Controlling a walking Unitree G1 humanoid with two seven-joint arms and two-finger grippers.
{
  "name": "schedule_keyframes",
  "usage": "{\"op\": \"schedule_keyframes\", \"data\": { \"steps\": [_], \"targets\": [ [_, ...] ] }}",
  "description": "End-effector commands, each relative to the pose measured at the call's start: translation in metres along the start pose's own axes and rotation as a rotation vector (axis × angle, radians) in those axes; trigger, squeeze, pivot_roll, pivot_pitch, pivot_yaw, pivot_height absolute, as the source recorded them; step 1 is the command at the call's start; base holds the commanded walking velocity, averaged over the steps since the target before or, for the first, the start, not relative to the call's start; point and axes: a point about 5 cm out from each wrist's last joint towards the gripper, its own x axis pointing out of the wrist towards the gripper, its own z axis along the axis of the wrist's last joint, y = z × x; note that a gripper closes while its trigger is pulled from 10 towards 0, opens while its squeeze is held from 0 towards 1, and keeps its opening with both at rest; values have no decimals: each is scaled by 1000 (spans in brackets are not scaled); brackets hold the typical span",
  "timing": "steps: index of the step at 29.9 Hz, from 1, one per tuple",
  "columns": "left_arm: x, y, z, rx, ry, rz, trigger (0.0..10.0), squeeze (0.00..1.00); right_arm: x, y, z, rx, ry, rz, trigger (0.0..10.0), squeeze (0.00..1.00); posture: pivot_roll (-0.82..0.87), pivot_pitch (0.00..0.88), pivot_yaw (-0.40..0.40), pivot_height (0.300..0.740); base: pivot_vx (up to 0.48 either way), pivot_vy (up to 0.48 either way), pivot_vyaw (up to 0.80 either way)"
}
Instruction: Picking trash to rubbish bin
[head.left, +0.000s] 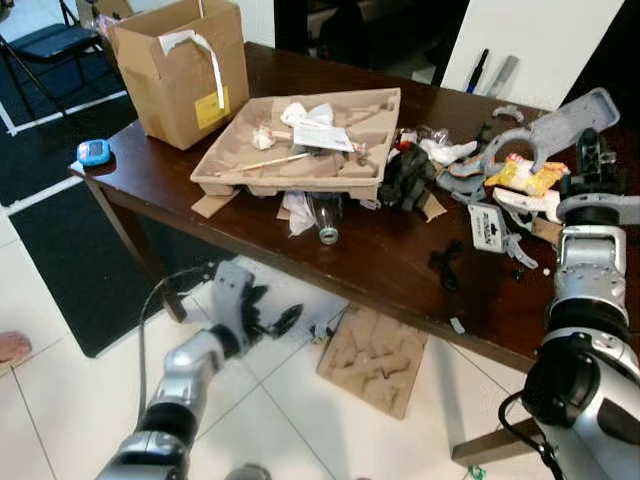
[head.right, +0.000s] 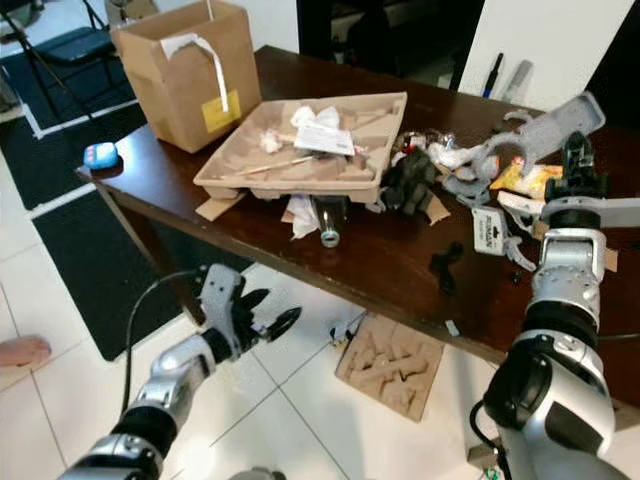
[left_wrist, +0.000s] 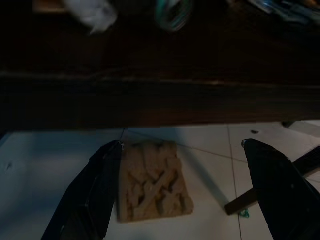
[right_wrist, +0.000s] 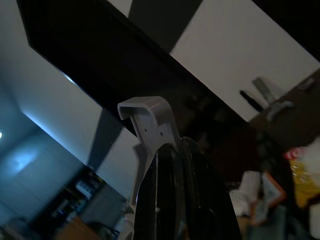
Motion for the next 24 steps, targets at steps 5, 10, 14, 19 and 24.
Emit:
{"op": "schedule_keyframes", "data": {
  "steps": [5, 10, 14, 19, 24],
  "targets": [
    [20, -18, 26, 31, -93, -96, 10000, 0, -1, 14, -18, -17, 111, 73, 10000, 0, 115, 94, 0, 740, 0, 0, -800],
    [30, -25, 43, 75, -145, -104, 10000, 0, 0, 27, -32, -9, 158, 132, 10000, 0, 115, 94, 0, 740, 0, 0, -800],
    [31, -26, 49, 81, -159, -88, 10000, 0, 1, 32, -38, -9, 169, 149, 10000, 0, 119, 85, -7, 740, 0, 0, -800],
    [32, -20, 57, 97, -179, -23, 10000, 0, 1, 45, -51, -14, 205, 193, 10000, 0, 121, 84, -11, 740, 0, 0, -800],
    [30, -8, 69, 133, -208, 107, 10000, 0, -3, 58, -68, -12, 263, 237, 10000, 0, 124, 86, -14, 740, 0, 0, -800]
  ]
}}
